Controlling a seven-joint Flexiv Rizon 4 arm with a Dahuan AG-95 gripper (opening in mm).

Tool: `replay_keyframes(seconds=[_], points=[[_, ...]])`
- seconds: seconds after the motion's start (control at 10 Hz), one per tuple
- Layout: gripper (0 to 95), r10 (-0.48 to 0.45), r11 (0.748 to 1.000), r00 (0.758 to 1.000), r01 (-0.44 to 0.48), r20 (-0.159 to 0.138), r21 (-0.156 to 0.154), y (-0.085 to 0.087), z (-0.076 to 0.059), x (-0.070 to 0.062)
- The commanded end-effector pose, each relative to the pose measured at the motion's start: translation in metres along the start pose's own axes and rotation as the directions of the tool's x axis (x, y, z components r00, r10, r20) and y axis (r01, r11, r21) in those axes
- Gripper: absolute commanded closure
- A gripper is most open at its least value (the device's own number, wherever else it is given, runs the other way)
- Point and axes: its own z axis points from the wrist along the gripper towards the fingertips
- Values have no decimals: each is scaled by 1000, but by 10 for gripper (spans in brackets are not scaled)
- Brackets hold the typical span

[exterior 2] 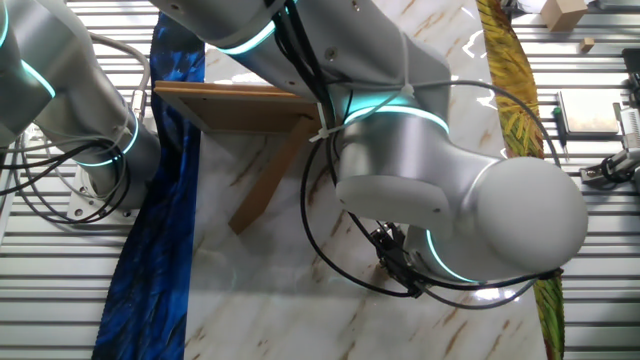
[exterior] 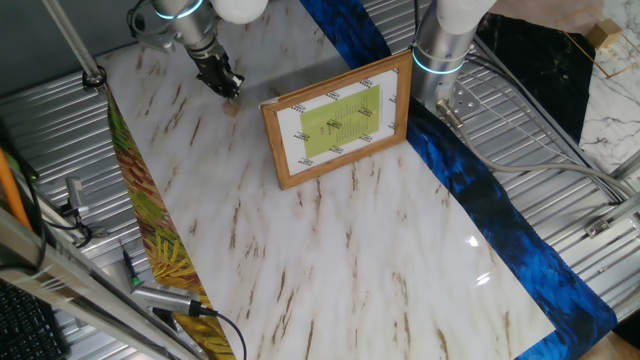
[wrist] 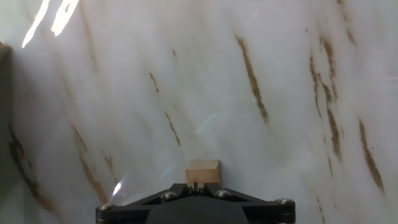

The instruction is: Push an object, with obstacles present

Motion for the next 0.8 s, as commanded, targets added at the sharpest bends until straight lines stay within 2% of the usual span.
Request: replay_keyframes(seconds=[0.1, 0.3, 0.8], points=[[950, -10, 1000, 1000, 10, 6, -3, -1, 0, -1], [950, -13, 1000, 1000, 13, 6, -3, -1, 0, -1], [950, -14, 1000, 1000, 14, 6, -11, -2, -11, 2]])
